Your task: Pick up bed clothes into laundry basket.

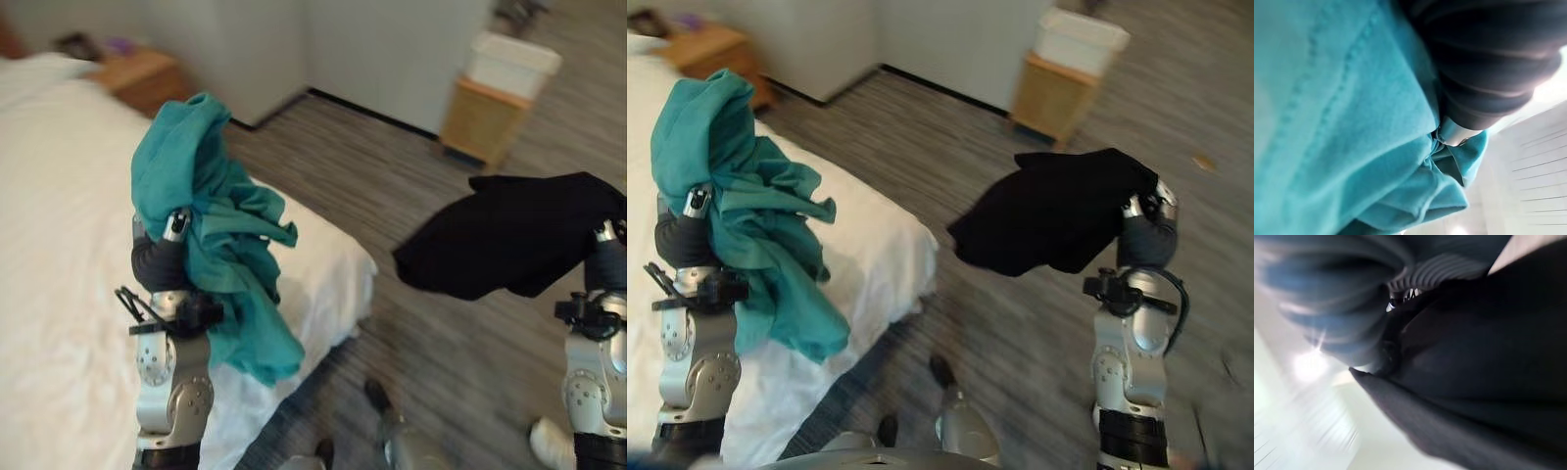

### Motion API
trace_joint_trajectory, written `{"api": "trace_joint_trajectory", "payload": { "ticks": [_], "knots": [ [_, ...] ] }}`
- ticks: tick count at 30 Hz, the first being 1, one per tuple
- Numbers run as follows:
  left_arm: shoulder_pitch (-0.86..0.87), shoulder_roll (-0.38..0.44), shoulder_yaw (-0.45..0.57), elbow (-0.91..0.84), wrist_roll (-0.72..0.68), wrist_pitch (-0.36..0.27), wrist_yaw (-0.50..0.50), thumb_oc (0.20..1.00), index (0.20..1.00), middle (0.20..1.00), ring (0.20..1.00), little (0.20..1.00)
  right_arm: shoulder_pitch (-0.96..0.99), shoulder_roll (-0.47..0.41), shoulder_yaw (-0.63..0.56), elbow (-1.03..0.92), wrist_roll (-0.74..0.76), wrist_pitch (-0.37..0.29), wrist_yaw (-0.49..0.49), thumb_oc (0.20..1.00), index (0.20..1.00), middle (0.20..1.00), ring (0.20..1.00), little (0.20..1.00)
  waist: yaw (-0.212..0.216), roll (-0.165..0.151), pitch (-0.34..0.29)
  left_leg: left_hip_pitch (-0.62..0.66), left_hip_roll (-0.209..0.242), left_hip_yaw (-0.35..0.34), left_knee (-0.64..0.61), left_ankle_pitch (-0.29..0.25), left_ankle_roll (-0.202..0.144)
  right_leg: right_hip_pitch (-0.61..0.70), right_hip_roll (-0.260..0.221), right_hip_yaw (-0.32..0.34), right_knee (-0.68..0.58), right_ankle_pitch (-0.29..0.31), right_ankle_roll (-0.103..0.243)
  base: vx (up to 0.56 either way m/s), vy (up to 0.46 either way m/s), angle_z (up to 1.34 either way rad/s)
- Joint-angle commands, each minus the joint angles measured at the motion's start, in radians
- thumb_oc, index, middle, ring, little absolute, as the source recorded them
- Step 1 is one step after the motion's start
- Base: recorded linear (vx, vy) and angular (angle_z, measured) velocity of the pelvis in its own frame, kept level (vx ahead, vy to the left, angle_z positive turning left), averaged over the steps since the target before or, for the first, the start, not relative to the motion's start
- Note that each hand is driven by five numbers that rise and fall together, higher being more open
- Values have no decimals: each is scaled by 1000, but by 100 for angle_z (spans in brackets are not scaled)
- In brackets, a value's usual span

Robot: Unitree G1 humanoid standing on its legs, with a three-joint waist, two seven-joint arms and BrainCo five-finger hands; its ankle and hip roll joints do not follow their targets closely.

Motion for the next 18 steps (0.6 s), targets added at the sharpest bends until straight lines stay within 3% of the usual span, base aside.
{"api": "trace_joint_trajectory", "payload": {
  "ticks": [1,2,4,6,7,8,9,10,14,18],
  "knots": [
    [36,118,68,-66,109,-43,18,200,200,200,200,200,-66,-86,-35,-66,-35,-67,-12,200,200,200,200,200,52,81,7,97,173,43,-162,40,-48,27,-49,-317,10,166,-88,-376,48,-157],
    [49,134,96,-73,134,-39,32,200,200,200,200,200,-76,-91,-28,-58,-54,-70,-28,200,200,200,200,200,101,94,13,92,205,140,-151,51,-54,63,-128,-559,96,116,-112,-343,64,-317],
    [64,111,128,-68,113,-31,37,200,200,200,200,200,-70,-79,-22,-55,-42,-58,-23,200,200,200,200,200,100,94,14,94,225,243,-168,81,-55,123,-159,-655,179,58,-142,-363,112,-345],
    [69,81,130,-62,91,-25,30,200,200,200,200,200,-62,-63,-28,-48,-47,-52,-20,200,200,200,200,200,101,97,0,99,230,311,-177,89,-42,171,-163,-661,287,29,-140,-299,87,-133],
    [73,67,129,-66,87,-21,29,200,200,200,200,200,-64,-55,-31,-48,-52,-48,-23,200,200,200,200,200,109,95,-9,97,228,339,-180,93,-41,189,-172,-658,277,27,-140,-285,-16,-130],
    [87,39,123,-63,99,-13,41,200,200,200,200,200,-79,-37,-14,-45,-59,-54,-38,200,200,200,200,200,134,94,-25,88,231,398,-171,86,-43,245,-220,-748,264,12,-133,-202,-39,-147],
    [88,39,123,-64,100,-13,42,200,200,200,200,200,-78,-37,-14,-45,-59,-55,-38,200,200,200,200,200,135,94,-24,90,232,399,-169,84,-44,253,-218,-749,255,16,-133,-188,-180,-145],
    [94,32,148,-45,116,-7,40,200,200,200,200,200,-20,-11,-27,-48,-47,-37,-23,200,200,200,200,200,121,76,-46,81,232,429,-186,101,-70,300,-174,-739,62,7,-128,-47,-149,-145],
    [125,11,159,-36,128,-2,48,200,200,200,200,200,11,-20,-29,-35,-41,-26,-18,200,200,200,200,200,114,72,-66,68,255,440,-173,132,-93,316,-132,-704,14,1,-138,-6,-117,-40],
    [139,-14,148,-11,129,5,44,200,200,200,200,200,27,-33,-43,-35,-25,-13,-1,200,200,200,200,200,97,77,-64,83,265,446,-201,154,-100,320,-120,-695,15,-1,-147,-38,-95,-17]
  ]
}}
